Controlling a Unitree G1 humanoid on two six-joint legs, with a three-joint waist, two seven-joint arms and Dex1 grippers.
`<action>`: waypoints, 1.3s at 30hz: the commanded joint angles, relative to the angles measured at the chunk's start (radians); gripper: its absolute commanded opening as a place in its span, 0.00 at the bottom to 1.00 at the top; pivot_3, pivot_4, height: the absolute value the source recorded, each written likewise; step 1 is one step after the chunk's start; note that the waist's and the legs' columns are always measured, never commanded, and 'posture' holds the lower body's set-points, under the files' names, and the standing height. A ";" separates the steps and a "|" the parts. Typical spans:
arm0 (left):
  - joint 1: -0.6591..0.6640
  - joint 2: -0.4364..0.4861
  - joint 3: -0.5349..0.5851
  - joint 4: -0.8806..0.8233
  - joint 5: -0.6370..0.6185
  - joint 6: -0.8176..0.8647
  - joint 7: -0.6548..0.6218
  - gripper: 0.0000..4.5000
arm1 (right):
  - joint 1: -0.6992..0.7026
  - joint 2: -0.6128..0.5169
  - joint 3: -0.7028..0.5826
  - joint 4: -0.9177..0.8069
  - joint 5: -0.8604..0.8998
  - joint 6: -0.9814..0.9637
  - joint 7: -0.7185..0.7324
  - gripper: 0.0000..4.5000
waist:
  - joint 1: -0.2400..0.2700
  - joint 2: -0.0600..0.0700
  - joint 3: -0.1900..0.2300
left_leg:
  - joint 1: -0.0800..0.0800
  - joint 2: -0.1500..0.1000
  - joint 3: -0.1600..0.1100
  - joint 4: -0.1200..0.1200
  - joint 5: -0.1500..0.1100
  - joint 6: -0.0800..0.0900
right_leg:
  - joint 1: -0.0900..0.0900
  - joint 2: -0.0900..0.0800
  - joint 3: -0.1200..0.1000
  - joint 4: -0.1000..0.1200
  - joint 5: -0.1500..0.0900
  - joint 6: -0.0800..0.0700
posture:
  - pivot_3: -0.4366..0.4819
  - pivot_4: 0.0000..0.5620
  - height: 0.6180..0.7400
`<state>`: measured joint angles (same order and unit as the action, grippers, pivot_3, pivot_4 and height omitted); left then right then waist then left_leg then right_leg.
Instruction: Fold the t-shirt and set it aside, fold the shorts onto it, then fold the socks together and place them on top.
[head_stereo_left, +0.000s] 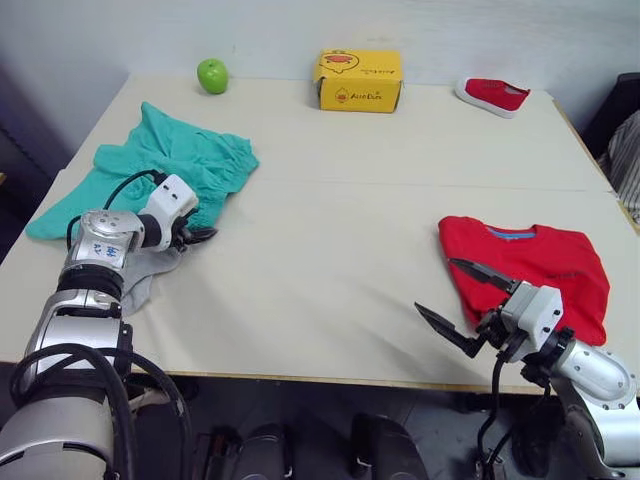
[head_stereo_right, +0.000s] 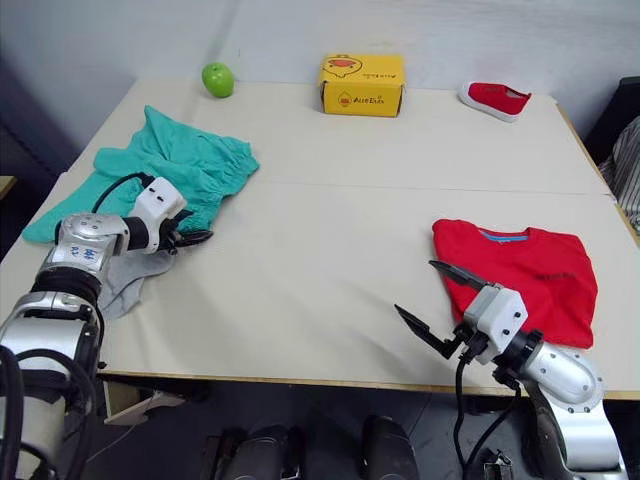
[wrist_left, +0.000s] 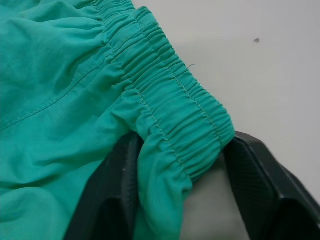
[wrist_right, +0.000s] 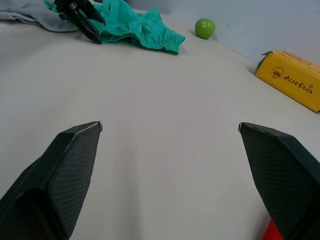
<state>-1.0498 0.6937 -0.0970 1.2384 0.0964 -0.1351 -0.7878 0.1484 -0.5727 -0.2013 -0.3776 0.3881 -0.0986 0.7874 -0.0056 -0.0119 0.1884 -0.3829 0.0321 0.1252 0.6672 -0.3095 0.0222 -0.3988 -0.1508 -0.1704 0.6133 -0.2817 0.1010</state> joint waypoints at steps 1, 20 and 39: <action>-0.053 0.003 0.025 0.028 0.010 -0.074 0.018 0.27 | 0.011 0.009 -0.019 -0.056 0.008 0.002 -0.029 1.00 | 0.003 0.000 0.000 | 0.000 0.000 0.000 0.000 0.000 0.000 | 0.000 0.000 0.000 0.000 0.000 0.000 | 0.48 0.27 1.00; -0.080 -0.331 0.008 -0.625 -0.225 0.092 -0.450 0.01 | 0.030 -0.158 -0.186 0.134 0.054 -0.021 0.123 1.00 | 0.007 -0.006 0.003 | -0.006 -0.001 0.002 0.012 -0.003 0.005 | -0.003 -0.001 0.004 0.003 0.002 0.002 | 0.48 0.27 1.00; 0.402 -0.332 -0.111 -1.264 -0.337 0.374 -0.406 0.62 | 0.048 -0.160 -0.076 -0.140 0.122 0.223 0.079 1.00 | 0.003 -0.002 0.003 | -0.001 0.007 0.001 0.016 -0.005 0.004 | 0.000 -0.002 0.011 0.003 0.001 0.000 | 0.48 0.27 1.00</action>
<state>-0.6560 0.3376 -0.2575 0.0296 -0.1836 0.2577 -1.1472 0.2152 -0.7375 -0.3152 -0.4486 0.5044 0.0924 0.8926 -0.0024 -0.0144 0.1914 -0.3836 0.0401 0.1261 0.6827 -0.3149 0.0256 -0.3988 -0.1515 -0.1594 0.6163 -0.2809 0.1000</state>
